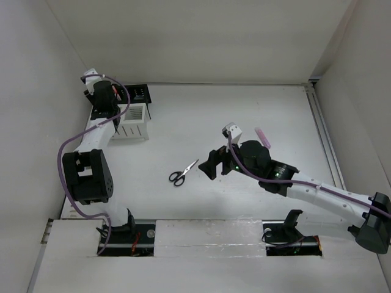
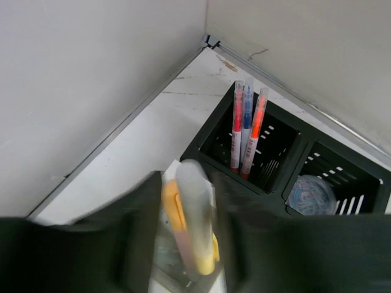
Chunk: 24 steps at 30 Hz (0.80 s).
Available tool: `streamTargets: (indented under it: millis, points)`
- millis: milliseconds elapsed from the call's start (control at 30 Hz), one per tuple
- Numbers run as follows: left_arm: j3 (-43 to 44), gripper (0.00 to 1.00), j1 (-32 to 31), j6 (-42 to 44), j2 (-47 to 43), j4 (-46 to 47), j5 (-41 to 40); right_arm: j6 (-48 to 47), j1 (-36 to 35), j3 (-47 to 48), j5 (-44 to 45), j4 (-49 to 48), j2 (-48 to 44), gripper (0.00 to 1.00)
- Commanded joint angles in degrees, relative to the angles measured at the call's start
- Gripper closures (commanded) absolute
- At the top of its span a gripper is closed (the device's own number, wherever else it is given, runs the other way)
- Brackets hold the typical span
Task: Sort the stationery into containers
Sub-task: Place the stationery into the container
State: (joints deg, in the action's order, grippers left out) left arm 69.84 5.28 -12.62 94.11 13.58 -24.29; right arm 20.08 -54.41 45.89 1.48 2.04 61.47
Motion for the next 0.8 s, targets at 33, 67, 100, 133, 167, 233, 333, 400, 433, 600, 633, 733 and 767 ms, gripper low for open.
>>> streamTargets:
  millis: [33, 67, 100, 133, 167, 233, 333, 400, 433, 600, 633, 733, 767]
  points:
    - [-0.2, 0.5, 0.2, -2.2, -0.3, 2.8, -1.9, -0.8, 0.0, -0.7, -1.2, -2.9, 0.1, 0.0]
    - [-0.2, 0.27, 0.2, -2.2, -1.1, 2.8, -1.9, -0.8, 0.0, -0.7, -1.2, -2.9, 0.1, 0.0]
    - [-0.8, 0.18, 0.2, -2.2, -1.7, 2.8, -1.9, -0.8, 0.0, -0.7, -1.2, -2.9, 0.1, 0.0]
    - [-0.8, 0.14, 0.2, -2.2, -2.3, 2.8, -1.9, -0.8, 0.0, -0.7, -1.2, -2.9, 0.1, 0.0]
    - [-1.4, 0.1, 0.2, -2.2, -3.1, 3.3, -2.5, -1.3, 0.0, -0.7, -1.2, -2.9, 0.1, 0.0]
    - [-2.2, 0.06, 0.2, -1.6, -5.5, 4.2, -2.5, -1.4, 0.0, -0.7, 0.2, -2.9, 0.7, 0.0]
    - [-1.1, 0.0, -1.1, -0.9, -8.7, 3.1, -3.2, -1.4, 0.0, -0.2, 2.6, -2.9, 1.2, 0.0]
    - [1.4, 0.0, -3.2, -0.1, -10.8, 0.9, -3.2, -0.8, 1.1, 1.2, 6.8, -1.3, 2.4, 0.0]
    - [5.4, 0.0, -3.2, -0.1, -10.8, -3.4, -1.3, 0.0, 2.0, 1.8, 7.4, -0.5, 2.9, 0.0]
    - [16.3, 0.0, -3.2, -9.8, -12.2, -18.4, 14.0, -0.5, 13.1, 10.5, 10.1, 10.6, 7.8, 0.0]
    - [16.9, 0.0, -3.2, -11.0, -12.2, -20.0, 16.4, -0.5, 15.5, 12.1, 10.1, 12.7, 9.3, 0.0]
    - [16.2, 0.0, -3.2, -15.5, -13.9, -23.4, 26.8, -1.0, 24.5, 16.0, 10.7, 19.8, 16.2, 0.0]
    - [15.1, 0.0, -3.2, -18.0, -15.3, -23.4, 29.0, -1.0, 26.4, 16.6, 10.7, 20.6, 19.0, 0.0]
